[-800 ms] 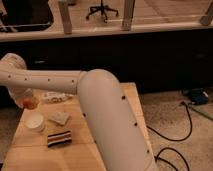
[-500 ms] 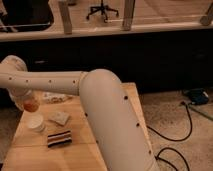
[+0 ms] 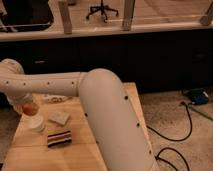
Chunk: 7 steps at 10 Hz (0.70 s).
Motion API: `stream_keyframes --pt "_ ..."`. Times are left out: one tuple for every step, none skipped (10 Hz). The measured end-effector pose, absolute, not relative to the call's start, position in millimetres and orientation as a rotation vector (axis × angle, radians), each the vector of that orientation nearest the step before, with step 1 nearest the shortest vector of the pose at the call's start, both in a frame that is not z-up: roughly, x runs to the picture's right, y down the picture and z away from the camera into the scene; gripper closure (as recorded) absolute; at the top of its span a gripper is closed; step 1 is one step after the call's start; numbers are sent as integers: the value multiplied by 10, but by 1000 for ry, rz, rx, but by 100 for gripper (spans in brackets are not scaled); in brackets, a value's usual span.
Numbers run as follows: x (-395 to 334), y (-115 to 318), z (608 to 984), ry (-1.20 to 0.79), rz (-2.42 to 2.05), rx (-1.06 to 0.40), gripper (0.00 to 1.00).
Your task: Place apple in paper cup
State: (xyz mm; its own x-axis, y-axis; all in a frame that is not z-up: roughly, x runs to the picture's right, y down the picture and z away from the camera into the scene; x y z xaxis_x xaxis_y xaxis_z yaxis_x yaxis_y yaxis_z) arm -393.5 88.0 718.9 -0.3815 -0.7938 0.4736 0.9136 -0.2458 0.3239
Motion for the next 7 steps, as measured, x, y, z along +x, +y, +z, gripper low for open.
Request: stream_keyframes --pt "-3912 883 7192 -666 -1851 -256 100" --pt "-3870 876 7198 -662 -1845 -260 100" --pt "-3834 878 7206 -661 -1838 -263 100" --pt "-3817 883 7212 -662 -1835 -264 100" --pt "-3801 887 7216 -663 -1830 -265 98" --pt "-3790 895 7227 -665 -1826 -266 91" --pt "-3784 901 7228 -666 -1824 -265 81"
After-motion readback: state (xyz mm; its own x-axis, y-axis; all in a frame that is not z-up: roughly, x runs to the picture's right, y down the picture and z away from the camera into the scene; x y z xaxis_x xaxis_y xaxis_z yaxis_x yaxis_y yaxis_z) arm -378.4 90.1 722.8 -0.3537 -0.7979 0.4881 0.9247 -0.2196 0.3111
